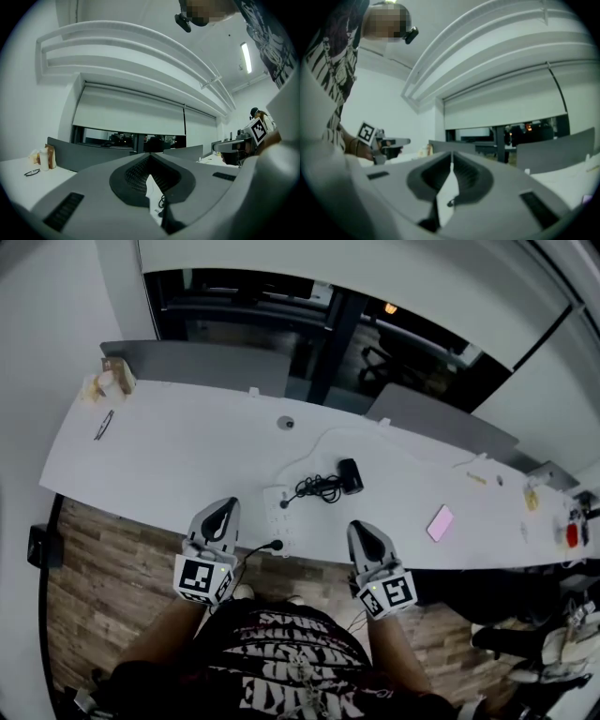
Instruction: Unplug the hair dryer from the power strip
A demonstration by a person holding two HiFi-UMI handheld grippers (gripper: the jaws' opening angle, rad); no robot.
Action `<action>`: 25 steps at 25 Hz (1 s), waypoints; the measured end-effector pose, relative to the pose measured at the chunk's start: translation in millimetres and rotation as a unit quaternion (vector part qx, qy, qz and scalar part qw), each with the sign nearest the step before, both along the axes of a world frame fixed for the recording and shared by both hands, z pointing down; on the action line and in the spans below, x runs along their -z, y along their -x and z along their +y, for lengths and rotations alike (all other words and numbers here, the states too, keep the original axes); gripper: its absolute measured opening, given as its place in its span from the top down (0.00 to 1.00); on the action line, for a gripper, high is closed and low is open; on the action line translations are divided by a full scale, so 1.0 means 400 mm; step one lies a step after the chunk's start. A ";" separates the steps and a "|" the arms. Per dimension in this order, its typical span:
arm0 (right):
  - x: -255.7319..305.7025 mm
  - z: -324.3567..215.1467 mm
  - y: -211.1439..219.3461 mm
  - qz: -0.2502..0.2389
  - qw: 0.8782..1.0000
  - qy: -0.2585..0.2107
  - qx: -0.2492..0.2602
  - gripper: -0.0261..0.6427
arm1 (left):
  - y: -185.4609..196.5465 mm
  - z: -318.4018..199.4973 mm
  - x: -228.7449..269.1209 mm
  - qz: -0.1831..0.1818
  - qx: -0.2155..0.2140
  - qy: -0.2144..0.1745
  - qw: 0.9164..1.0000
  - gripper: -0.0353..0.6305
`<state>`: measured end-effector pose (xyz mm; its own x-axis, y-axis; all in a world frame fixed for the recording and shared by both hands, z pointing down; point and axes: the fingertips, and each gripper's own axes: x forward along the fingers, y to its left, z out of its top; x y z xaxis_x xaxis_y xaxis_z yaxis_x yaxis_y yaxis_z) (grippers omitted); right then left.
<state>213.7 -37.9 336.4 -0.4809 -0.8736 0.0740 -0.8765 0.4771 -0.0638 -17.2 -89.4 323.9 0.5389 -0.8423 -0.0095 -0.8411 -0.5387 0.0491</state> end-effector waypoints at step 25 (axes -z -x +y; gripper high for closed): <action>-0.232 -0.002 0.009 -0.072 0.985 0.125 0.096 0.90 | -0.096 0.099 -0.279 -0.066 0.056 0.105 0.991 0.91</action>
